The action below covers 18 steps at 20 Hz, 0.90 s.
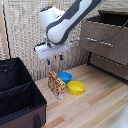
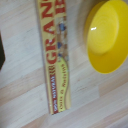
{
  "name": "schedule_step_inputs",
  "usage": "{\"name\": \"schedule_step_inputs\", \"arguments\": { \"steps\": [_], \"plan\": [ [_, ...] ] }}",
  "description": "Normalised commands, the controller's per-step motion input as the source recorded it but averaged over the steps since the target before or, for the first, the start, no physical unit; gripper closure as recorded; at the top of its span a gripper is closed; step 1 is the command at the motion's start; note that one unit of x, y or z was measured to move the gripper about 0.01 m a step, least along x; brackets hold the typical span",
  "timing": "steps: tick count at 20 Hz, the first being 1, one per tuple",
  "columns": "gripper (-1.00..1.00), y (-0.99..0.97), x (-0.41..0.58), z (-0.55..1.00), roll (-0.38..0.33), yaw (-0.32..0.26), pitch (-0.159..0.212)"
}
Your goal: Locate and clasp the grip of the topmost drawer. Steadily and circumspectly yank the drawer open. Discover and seize the nutrition bar using your clamp. Deposit the nutrition bar in the accessible drawer. Unclench the nutrition bar.
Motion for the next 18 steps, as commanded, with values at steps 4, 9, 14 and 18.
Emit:
{"name": "schedule_step_inputs", "arguments": {
  "steps": [4,9,14,18],
  "plan": [
    [-1.00,-0.19,0.006,0.00,0.078,-0.014,0.086],
    [-1.00,-0.23,0.035,-0.01,0.021,-0.002,0.027],
    [-1.00,-0.06,0.012,-0.36,0.028,0.000,-0.005],
    [-1.00,0.00,0.011,-0.59,0.041,0.000,-0.033]
  ]
}}
